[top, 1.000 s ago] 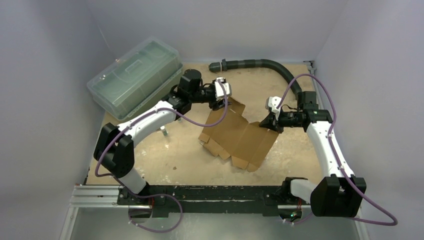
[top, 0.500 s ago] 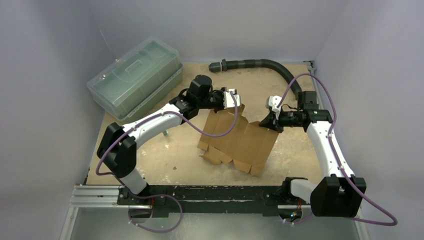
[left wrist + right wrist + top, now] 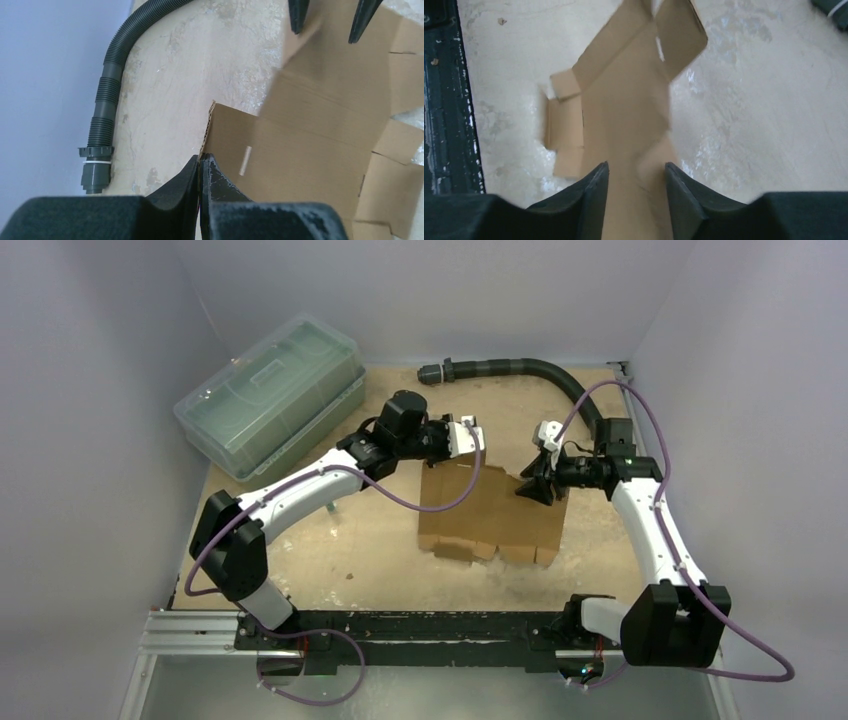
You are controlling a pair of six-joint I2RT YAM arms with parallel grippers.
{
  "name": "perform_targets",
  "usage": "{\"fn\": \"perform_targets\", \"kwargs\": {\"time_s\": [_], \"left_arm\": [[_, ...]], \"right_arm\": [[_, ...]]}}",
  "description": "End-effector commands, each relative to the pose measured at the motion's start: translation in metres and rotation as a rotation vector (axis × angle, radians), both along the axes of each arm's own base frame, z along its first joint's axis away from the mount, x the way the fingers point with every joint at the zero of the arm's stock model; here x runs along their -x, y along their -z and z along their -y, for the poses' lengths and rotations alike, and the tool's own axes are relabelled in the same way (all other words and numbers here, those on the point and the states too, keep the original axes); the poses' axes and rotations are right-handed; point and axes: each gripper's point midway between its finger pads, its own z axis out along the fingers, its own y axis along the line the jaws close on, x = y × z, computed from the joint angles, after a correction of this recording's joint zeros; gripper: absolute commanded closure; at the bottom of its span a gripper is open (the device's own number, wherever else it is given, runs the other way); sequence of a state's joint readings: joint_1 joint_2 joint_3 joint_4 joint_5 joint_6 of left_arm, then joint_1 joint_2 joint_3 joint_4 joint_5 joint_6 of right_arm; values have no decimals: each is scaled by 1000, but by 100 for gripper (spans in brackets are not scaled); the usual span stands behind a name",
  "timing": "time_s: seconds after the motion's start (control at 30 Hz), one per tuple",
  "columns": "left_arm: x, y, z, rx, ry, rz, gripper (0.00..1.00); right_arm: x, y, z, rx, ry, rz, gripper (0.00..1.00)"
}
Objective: Fold the paper box
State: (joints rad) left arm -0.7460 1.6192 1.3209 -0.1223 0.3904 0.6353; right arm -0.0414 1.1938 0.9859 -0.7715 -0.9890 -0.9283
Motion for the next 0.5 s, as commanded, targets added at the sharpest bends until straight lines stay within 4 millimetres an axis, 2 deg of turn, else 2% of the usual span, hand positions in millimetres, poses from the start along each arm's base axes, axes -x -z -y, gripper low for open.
{"fn": "perform_targets", "kwargs": {"time_s": [0.0,0.13,0.23,0.37,0.47], "left_arm": [[0,-34,12,63,-12,38,100],[5,-35,24,66,6,27,100],[11,-35,33,65,24,19,100],[19,-33,41,69,42,9,100],[23,-33,46,73,49,2,100]], "right_arm": [[0,-27,-11,-84,-28,15,44],[-3,-43,-16,-120,-51,39,34],[-19,-58,-15,-117,-49,56,33],[-28,-77,-20,-109,-133,97,32],[-33,-81,-26,-101,-185,114,32]]}}
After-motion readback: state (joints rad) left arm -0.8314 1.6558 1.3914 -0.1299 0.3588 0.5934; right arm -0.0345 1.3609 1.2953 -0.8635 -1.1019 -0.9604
